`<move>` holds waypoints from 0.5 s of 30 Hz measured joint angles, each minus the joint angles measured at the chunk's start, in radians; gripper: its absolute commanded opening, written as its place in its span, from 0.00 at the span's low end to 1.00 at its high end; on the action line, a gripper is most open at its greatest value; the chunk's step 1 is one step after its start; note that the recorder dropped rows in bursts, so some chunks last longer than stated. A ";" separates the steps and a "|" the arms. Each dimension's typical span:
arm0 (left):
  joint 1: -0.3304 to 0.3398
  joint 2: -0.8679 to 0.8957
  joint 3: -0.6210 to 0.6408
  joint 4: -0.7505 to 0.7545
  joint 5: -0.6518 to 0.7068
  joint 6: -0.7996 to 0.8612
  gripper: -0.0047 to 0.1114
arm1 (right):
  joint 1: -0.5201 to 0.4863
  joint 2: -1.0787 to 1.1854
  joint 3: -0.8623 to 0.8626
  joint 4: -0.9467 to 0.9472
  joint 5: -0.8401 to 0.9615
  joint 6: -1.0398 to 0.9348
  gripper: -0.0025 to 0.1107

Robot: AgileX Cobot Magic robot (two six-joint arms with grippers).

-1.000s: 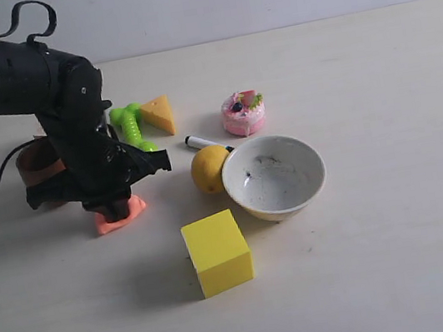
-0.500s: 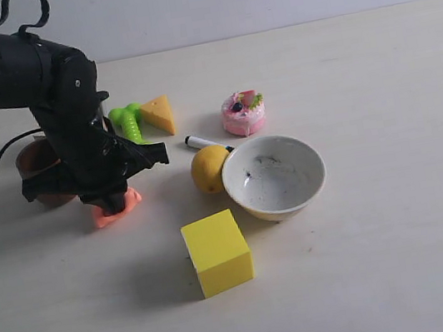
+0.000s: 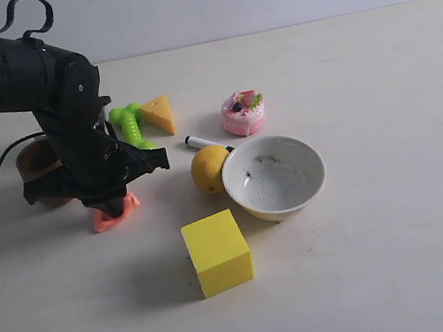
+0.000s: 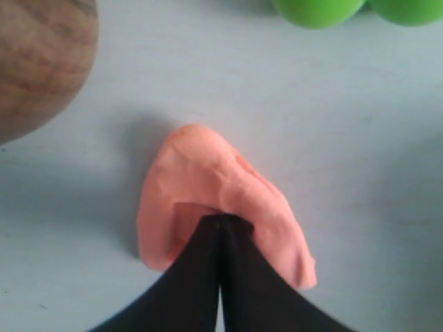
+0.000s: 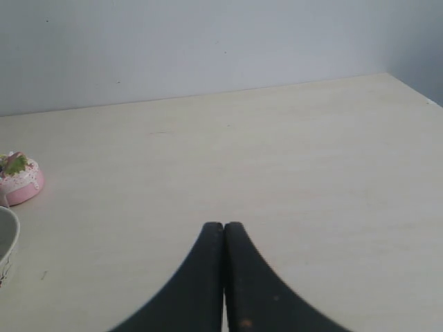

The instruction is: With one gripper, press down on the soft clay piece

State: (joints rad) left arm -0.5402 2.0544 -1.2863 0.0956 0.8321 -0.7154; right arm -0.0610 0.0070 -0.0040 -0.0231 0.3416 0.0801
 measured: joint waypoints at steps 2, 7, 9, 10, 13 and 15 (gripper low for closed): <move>0.000 0.000 0.000 0.000 0.000 0.001 0.25 | 0.000 0.000 0.000 0.000 0.000 0.000 0.02; 0.000 0.002 0.000 0.000 -0.004 0.001 0.38 | 0.000 0.000 0.000 0.000 0.000 0.000 0.02; 0.000 0.002 0.000 -0.004 -0.004 0.001 0.38 | 0.000 0.000 0.000 0.000 0.000 0.000 0.02; 0.000 0.002 0.000 -0.007 -0.004 0.001 0.38 | 0.000 0.000 0.000 0.000 0.000 0.000 0.02; 0.000 0.002 0.000 -0.014 -0.008 0.002 0.38 | 0.000 0.000 0.000 0.000 0.000 0.000 0.02; 0.000 0.002 0.000 -0.016 -0.010 0.002 0.37 | 0.000 0.000 0.000 0.000 0.000 0.000 0.02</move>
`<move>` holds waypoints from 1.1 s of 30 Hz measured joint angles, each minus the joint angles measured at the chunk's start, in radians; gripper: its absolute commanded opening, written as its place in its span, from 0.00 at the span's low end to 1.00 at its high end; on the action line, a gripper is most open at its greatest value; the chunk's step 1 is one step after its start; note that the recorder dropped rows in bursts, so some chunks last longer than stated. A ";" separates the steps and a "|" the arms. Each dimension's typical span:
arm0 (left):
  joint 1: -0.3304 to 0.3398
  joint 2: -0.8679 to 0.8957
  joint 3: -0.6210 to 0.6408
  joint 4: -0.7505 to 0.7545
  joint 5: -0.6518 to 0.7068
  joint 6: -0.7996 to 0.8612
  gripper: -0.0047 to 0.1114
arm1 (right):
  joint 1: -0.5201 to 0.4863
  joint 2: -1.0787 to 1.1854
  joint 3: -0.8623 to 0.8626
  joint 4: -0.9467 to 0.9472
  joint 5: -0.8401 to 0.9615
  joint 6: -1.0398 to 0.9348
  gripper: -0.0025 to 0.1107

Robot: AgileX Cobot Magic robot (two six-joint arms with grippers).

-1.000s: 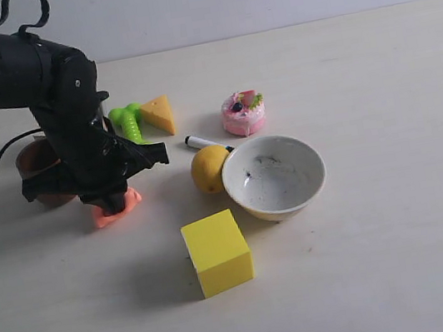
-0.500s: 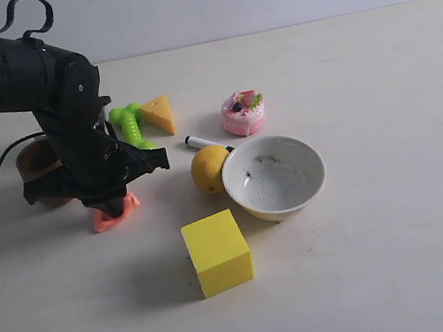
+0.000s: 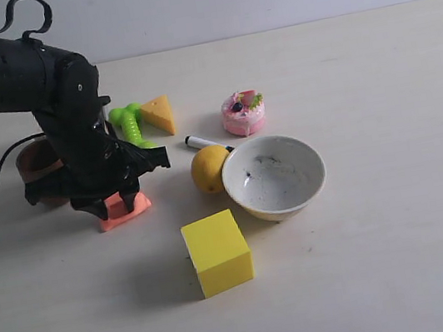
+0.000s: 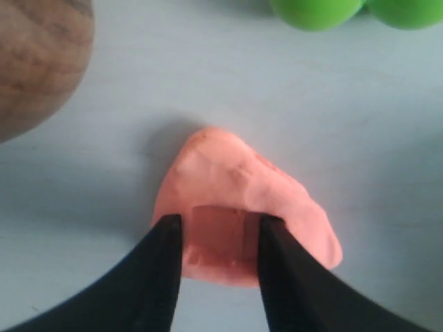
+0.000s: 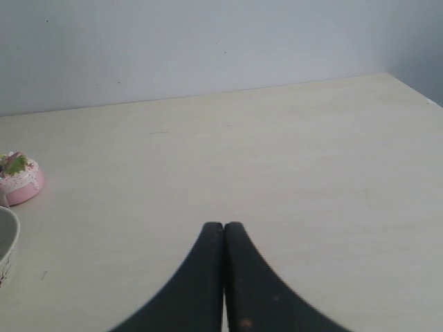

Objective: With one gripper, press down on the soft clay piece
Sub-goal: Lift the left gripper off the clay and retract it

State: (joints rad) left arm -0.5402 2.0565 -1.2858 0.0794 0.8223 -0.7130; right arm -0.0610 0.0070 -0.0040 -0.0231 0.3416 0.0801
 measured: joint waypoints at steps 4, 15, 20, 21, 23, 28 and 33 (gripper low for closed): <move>0.000 0.000 0.000 -0.004 -0.004 0.000 0.22 | 0.000 0.000 0.000 0.000 0.000 0.000 0.02; 0.000 0.000 0.000 -0.012 -0.005 0.000 0.04 | 0.000 0.000 0.000 0.000 0.000 0.000 0.02; 0.000 -0.051 0.000 0.048 -0.009 -0.021 0.04 | 0.000 0.000 0.000 0.000 0.000 0.000 0.02; -0.002 -0.067 0.002 0.080 -0.016 -0.042 0.04 | 0.000 0.000 0.000 0.000 0.000 0.000 0.02; -0.027 -0.131 0.019 0.246 -0.023 -0.143 0.04 | 0.000 0.000 0.000 0.000 0.000 0.000 0.02; -0.139 -0.288 0.157 0.447 -0.160 -0.288 0.04 | 0.000 0.000 0.000 0.000 0.000 0.000 0.02; -0.152 -0.385 0.256 0.453 -0.227 -0.322 0.04 | 0.000 0.000 0.000 0.000 0.000 0.000 0.02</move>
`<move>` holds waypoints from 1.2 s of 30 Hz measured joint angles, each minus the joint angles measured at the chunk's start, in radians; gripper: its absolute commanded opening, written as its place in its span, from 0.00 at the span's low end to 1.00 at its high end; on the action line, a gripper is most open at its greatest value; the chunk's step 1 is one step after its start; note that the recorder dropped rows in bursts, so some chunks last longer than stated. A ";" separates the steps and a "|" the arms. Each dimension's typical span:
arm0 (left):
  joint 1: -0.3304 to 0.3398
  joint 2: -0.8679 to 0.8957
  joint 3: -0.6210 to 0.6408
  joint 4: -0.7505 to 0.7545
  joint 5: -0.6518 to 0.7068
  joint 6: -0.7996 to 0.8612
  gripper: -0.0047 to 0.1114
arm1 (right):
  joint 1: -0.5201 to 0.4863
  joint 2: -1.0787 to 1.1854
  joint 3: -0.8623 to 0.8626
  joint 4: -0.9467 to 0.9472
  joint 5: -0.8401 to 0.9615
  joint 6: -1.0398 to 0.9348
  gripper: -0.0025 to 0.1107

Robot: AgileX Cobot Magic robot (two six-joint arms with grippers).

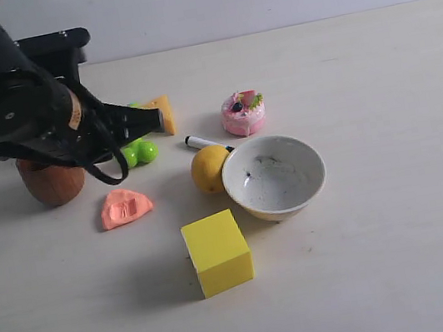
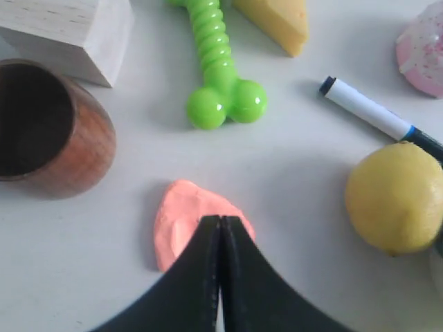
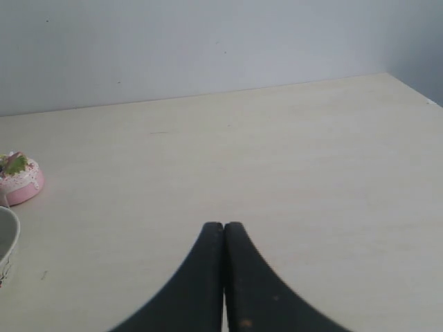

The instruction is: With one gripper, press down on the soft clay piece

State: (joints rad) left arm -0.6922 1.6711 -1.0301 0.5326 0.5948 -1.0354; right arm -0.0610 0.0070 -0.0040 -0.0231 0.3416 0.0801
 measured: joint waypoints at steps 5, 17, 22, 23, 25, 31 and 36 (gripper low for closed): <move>0.000 -0.156 0.067 -0.003 -0.025 -0.010 0.04 | 0.000 0.000 0.000 0.000 0.000 0.000 0.02; 0.000 -0.495 0.143 -0.019 0.054 0.063 0.04 | 0.000 0.000 0.000 0.000 0.000 0.000 0.02; 0.000 -0.555 0.145 -0.019 0.109 0.077 0.04 | 0.000 0.000 0.000 0.000 0.000 0.000 0.02; 0.000 -0.564 0.146 -0.019 0.111 0.082 0.04 | 0.000 0.000 0.000 0.000 0.000 0.000 0.02; 0.000 -0.568 0.146 -0.013 0.113 0.085 0.04 | 0.000 0.000 0.000 0.000 0.000 0.000 0.02; 0.000 -0.572 0.146 0.090 0.115 0.086 0.04 | 0.000 0.000 0.000 0.000 0.000 0.000 0.02; 0.099 -0.673 0.203 0.088 -0.053 0.086 0.04 | 0.000 0.000 0.000 0.000 0.000 0.000 0.02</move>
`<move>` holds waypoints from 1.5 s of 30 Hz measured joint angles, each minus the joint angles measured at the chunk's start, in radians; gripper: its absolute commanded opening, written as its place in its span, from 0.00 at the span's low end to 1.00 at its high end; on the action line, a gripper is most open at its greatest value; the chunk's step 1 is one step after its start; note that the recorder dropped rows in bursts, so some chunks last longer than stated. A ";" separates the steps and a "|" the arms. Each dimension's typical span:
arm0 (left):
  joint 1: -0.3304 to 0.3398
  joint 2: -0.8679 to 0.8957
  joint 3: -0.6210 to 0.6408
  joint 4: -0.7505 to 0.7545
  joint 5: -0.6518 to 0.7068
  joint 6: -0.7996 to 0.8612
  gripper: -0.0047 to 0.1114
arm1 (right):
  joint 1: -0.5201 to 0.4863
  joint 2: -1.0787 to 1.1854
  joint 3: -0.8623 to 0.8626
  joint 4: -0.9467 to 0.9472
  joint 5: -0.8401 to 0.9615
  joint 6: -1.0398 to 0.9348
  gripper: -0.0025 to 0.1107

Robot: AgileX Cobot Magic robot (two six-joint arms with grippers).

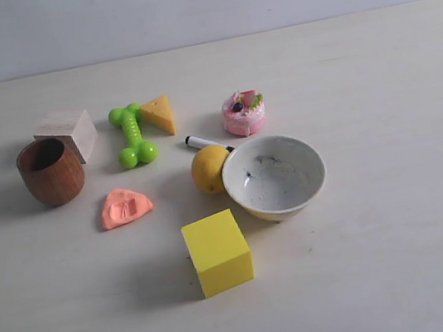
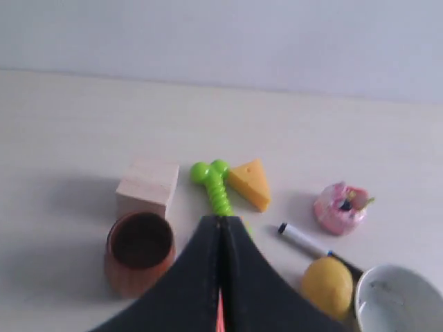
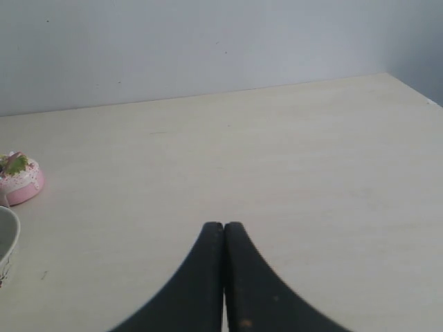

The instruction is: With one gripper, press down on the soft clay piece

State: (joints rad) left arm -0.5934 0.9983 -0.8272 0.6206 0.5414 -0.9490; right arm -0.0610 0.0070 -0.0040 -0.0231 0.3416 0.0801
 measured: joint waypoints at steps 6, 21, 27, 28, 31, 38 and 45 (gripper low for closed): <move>0.312 -0.276 0.300 -0.004 -0.412 0.004 0.04 | 0.000 0.000 0.000 0.000 0.000 0.000 0.02; 0.617 -0.854 0.628 -0.048 -0.446 0.004 0.04 | 0.000 0.000 0.000 0.000 0.000 0.000 0.02; 0.617 -0.904 0.658 -0.543 -0.290 0.534 0.04 | 0.000 0.000 0.000 0.000 0.000 0.000 0.02; 0.617 -0.908 0.660 -0.575 -0.278 0.586 0.04 | 0.000 0.000 0.000 0.000 0.000 0.000 0.02; 0.617 -0.920 0.660 -0.611 -0.263 0.656 0.04 | 0.000 0.000 0.000 0.000 0.000 0.000 0.02; 0.617 -0.969 0.669 -0.621 -0.227 0.771 0.04 | 0.000 0.000 0.000 0.000 0.000 0.000 0.02; 0.617 -0.992 0.774 -0.631 -0.217 0.750 0.04 | 0.000 0.000 0.000 0.000 0.000 0.000 0.02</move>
State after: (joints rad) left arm 0.0239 0.0061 -0.0531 -0.0102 0.3247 -0.1994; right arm -0.0610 0.0070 -0.0040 -0.0231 0.3416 0.0801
